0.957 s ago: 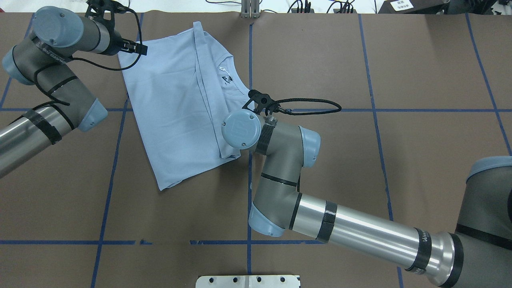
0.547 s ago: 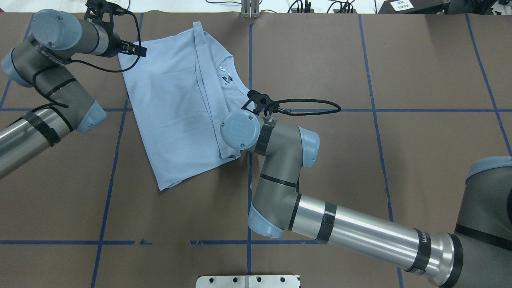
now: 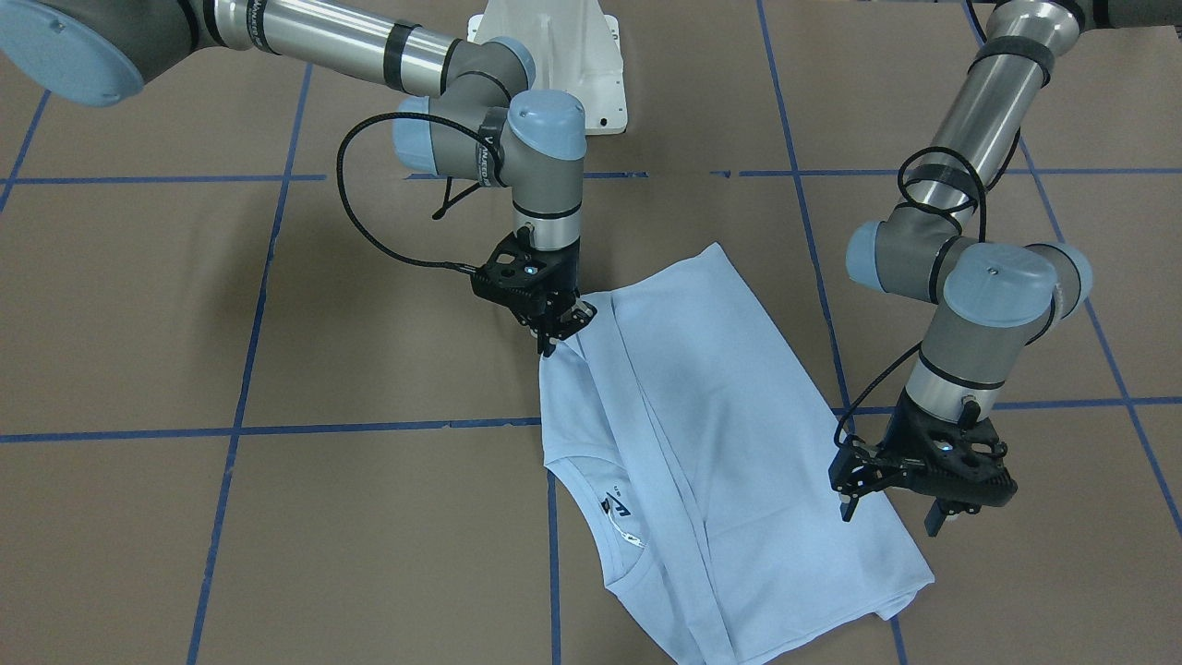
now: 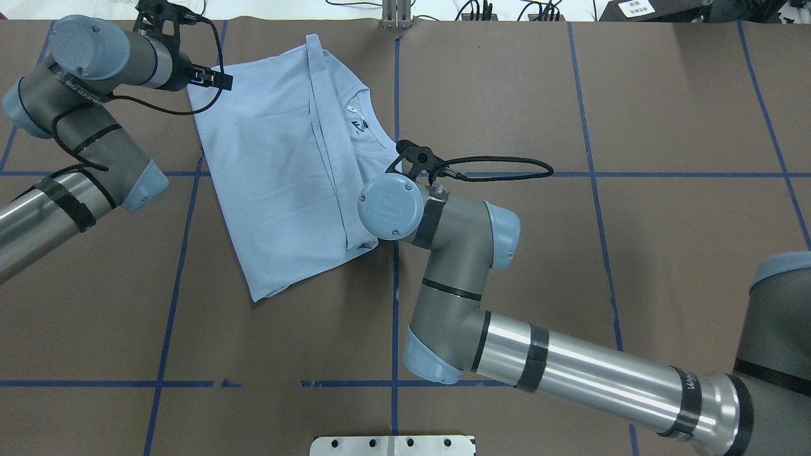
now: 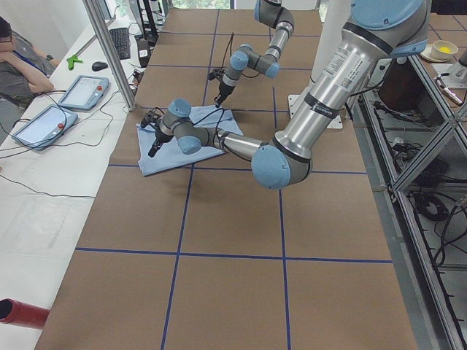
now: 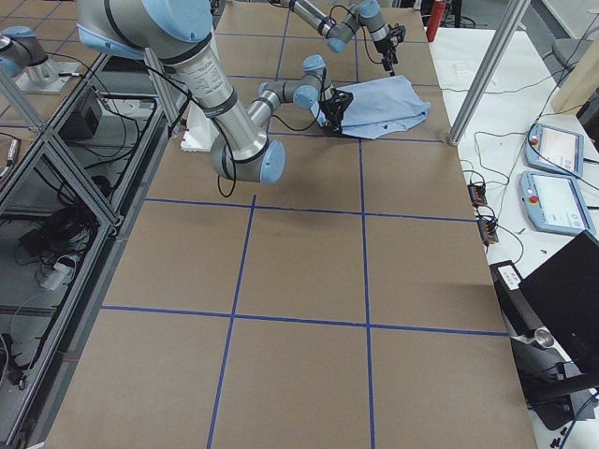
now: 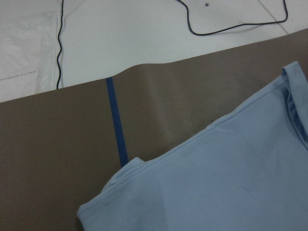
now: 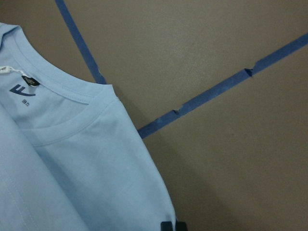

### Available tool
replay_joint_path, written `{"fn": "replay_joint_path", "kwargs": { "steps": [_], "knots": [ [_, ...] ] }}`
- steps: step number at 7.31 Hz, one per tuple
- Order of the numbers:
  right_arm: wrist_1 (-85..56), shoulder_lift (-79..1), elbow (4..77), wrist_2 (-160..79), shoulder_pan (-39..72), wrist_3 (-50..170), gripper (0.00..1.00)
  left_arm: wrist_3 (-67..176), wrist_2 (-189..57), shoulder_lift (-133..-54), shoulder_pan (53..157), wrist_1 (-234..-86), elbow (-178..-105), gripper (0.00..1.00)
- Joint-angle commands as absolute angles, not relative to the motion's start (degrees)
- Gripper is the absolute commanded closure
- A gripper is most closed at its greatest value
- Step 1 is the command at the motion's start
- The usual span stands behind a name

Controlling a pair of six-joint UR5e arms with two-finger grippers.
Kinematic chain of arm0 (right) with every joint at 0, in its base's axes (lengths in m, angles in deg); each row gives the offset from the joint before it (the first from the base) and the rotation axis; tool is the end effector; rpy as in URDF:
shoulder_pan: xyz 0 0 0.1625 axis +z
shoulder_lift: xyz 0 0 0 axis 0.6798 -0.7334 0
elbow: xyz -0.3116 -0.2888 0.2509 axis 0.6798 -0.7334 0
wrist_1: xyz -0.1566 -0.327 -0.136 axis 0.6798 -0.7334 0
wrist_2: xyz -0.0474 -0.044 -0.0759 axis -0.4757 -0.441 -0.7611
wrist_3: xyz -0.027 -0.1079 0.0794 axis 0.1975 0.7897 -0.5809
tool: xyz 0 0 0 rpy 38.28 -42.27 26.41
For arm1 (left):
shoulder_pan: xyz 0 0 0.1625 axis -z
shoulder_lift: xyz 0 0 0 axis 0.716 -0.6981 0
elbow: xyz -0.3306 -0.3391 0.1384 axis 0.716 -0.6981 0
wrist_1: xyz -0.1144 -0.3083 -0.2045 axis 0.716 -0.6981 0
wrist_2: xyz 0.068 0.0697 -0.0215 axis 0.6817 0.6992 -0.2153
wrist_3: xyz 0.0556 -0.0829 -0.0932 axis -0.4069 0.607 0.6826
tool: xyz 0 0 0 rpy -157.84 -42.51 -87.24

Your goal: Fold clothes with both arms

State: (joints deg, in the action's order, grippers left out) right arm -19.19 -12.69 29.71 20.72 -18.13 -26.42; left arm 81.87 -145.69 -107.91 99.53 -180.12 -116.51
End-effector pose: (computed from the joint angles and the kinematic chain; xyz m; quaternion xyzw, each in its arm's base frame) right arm -0.6741 -0.4717 0.2905 0.0865 -0.3946 0.3137 0.8593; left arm 0.3875 -0.7099 0.4956 0.3124 0.3676 0.0000 0.8759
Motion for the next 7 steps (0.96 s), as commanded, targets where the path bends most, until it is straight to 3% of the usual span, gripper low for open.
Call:
{"fn": "replay_joint_path", "kwargs": {
  "steps": [1,3,6,7],
  "knots": [
    [-23.9,-25.2,48.0,18.5,-21.4,-26.5,1.00,82.8,-145.7,-107.9,99.3,-180.2,-116.5,0.00],
    [-29.8,-33.9,61.6,11.1,-31.1,-29.9,1.00,82.8,-145.7,-107.9,99.3,-180.2,-116.6,0.00],
    [-30.1,-39.6,65.2,5.3,-38.3,-32.6,1.00,82.9,-145.7,-107.9,99.3,-180.2,-116.6,0.00],
    [-30.2,-39.7,65.1,5.1,-39.0,-31.9,0.01,82.9,-145.7,-108.0,99.3,-180.2,-116.8,0.00]
  ]
}}
